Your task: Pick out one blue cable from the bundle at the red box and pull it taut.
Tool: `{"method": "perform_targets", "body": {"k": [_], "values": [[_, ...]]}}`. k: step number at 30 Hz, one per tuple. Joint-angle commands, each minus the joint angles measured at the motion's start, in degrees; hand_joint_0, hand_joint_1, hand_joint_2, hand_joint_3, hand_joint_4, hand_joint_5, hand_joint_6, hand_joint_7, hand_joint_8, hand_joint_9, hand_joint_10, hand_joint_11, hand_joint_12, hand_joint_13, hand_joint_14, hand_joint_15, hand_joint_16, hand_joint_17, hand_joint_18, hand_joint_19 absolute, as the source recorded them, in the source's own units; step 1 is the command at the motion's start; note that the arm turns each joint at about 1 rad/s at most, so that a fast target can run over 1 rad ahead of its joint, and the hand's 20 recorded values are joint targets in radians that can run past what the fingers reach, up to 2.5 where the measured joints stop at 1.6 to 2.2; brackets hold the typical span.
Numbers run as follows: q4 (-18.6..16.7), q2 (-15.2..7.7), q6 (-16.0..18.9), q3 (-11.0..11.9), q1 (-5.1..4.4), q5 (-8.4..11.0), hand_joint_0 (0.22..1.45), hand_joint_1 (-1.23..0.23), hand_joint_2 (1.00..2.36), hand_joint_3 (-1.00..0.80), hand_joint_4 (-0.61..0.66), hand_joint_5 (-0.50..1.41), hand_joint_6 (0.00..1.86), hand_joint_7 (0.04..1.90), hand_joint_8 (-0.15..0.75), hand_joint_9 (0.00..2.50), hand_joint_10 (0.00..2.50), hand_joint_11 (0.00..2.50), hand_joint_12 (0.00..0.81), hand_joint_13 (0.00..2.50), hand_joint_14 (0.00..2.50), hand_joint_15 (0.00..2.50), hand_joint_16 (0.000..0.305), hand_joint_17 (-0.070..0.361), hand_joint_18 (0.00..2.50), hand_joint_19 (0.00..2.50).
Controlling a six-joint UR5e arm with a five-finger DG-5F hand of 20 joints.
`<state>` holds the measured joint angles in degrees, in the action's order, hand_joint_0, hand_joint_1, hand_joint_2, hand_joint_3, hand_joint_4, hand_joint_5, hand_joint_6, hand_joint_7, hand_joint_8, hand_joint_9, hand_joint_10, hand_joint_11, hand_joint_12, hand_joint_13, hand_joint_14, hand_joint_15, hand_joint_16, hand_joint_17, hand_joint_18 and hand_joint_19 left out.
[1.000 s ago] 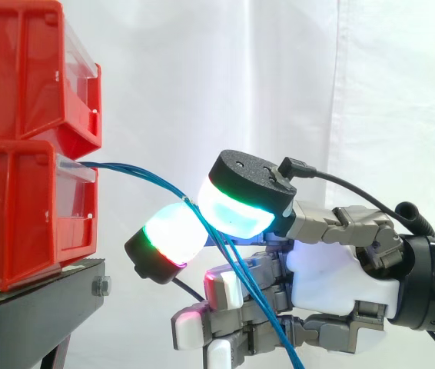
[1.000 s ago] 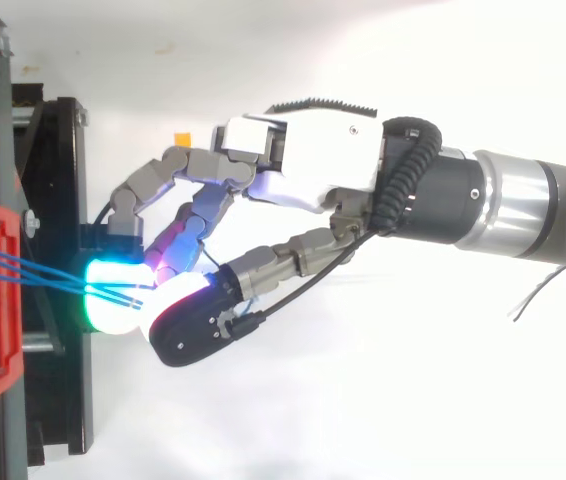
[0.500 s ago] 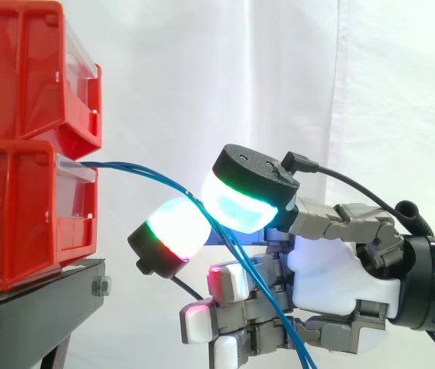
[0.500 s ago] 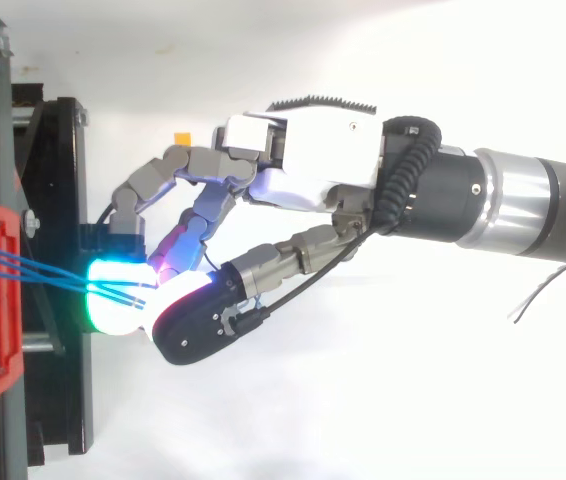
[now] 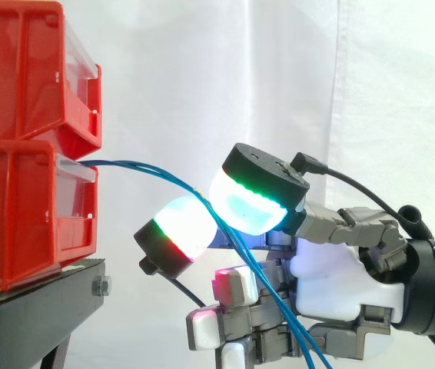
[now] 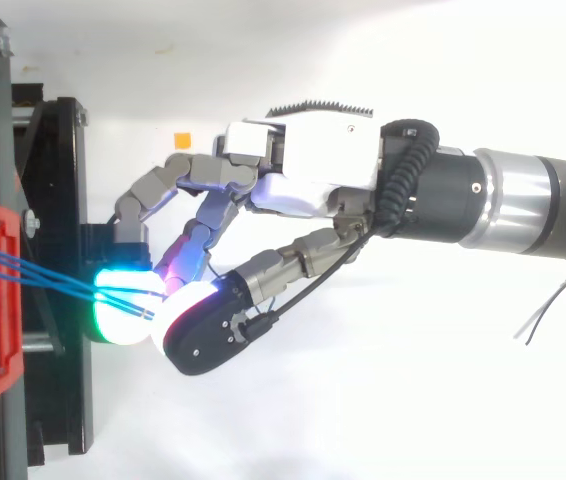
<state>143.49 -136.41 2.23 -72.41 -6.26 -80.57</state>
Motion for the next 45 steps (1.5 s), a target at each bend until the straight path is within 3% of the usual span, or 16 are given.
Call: {"method": "perform_targets", "body": {"k": [1,9,16,22,28,39,45], "values": [[0.0,0.0,0.1,0.1,0.02,-0.12,0.73,-0.90,1.01,-0.39,-0.18,-0.10,0.94,0.91,0.302,1.18,0.03,0.79,0.309,0.97,0.02,0.49,0.040,0.089,0.92,0.58],[0.3,0.0,0.1,0.1,0.02,-0.12,0.75,-0.91,1.00,-0.50,-0.19,-0.10,0.95,0.91,0.302,1.20,0.03,0.79,0.302,0.98,0.02,0.50,0.039,0.088,0.93,0.58],[0.9,0.0,0.1,0.0,0.02,-0.12,0.68,-0.90,1.00,-0.50,-0.13,-0.10,0.94,0.88,0.297,1.20,0.03,0.80,0.305,0.98,0.02,0.50,0.039,0.088,0.93,0.60],[0.9,0.0,0.1,0.0,0.02,-0.12,0.56,-0.80,1.00,-0.50,-0.03,-0.09,0.92,0.77,0.307,1.20,0.03,0.79,0.313,0.99,0.02,0.51,0.041,0.092,0.93,0.61],[0.9,0.0,0.1,0.2,0.02,-0.12,0.52,-0.71,1.00,-0.50,0.00,-0.09,0.88,0.82,0.317,1.20,0.03,0.77,0.328,1.00,0.02,0.50,0.044,0.099,0.95,0.61],[1.2,0.0,0.1,0.4,0.10,-0.12,0.55,-0.55,1.00,-0.50,-0.01,-0.09,0.86,0.83,0.310,1.19,0.03,0.76,0.325,0.99,0.02,0.51,0.044,0.100,0.95,0.62],[1.2,0.0,0.1,0.4,0.10,-0.12,0.59,-0.63,1.01,-0.41,-0.03,-0.08,0.88,0.83,0.314,1.20,0.03,0.77,0.320,0.99,0.02,0.51,0.043,0.097,0.94,0.64]]}}
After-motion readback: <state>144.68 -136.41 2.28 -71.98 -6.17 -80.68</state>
